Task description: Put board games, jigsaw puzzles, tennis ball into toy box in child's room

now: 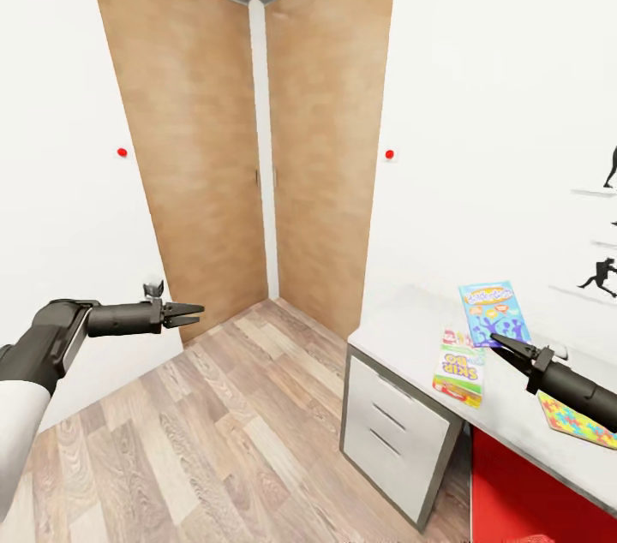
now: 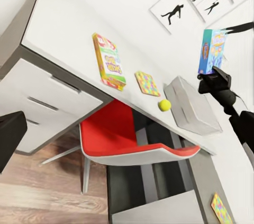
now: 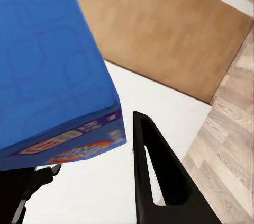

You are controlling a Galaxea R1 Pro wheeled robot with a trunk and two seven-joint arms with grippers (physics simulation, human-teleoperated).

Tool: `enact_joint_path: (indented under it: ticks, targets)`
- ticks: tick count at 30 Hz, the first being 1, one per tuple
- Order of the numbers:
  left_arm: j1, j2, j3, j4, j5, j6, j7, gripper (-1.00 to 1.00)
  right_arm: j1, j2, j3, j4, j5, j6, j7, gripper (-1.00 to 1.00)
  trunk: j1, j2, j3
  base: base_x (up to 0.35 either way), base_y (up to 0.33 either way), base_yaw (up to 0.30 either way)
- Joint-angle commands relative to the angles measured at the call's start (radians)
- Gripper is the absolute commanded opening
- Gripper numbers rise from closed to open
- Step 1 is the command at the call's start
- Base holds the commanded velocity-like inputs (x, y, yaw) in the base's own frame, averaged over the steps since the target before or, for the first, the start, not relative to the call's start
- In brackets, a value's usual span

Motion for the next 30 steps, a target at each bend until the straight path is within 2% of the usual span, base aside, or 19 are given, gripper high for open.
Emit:
enact_joint_path:
  ticks: [1, 6, 12, 20, 24, 30]
  targets:
    - [0.0, 0.001, 0.0, 0.0, -0.001, 0.011, -0.004, 1.0, 0.0, -0.005, -0.002, 0.005, -0.003, 0.006, 0.006, -1.0, 0.0, -0.001, 0.0, 0.0, 0.0, -0.281]
    - [0.0, 0.003, 0.0, 0.0, -0.001, 0.011, -0.004, 1.0, 0.002, -0.023, -0.005, 0.016, -0.003, 0.006, 0.009, -1.0, 0.0, -0.001, 0.0, 0.0, 0.019, -0.281]
    - [0.001, 0.004, 0.0, 0.0, 0.0, 0.009, -0.004, 1.0, 0.003, -0.026, -0.012, 0.029, -0.003, 0.006, 0.013, -1.0, 0.0, -0.001, 0.0, 0.0, 0.049, -0.281]
    - [0.002, 0.007, 0.0, 0.0, 0.001, 0.009, -0.005, 1.0, 0.012, -0.027, -0.078, 0.047, -0.003, 0.006, 0.016, -1.0, 0.0, -0.001, 0.0, 0.0, 0.005, -0.281]
    - [0.002, 0.007, 0.0, 0.0, 0.001, 0.009, -0.006, 1.0, 0.013, -0.03, -0.084, 0.048, -0.003, 0.006, 0.017, -1.0, 0.0, -0.001, 0.0, 0.0, 0.0, -0.28]
    - [0.002, 0.008, 0.0, 0.0, 0.001, 0.009, -0.007, 1.0, 0.013, -0.049, -0.084, 0.049, -0.003, 0.006, 0.019, -1.0, 0.0, -0.001, 0.0, 0.0, 0.0, -0.28]
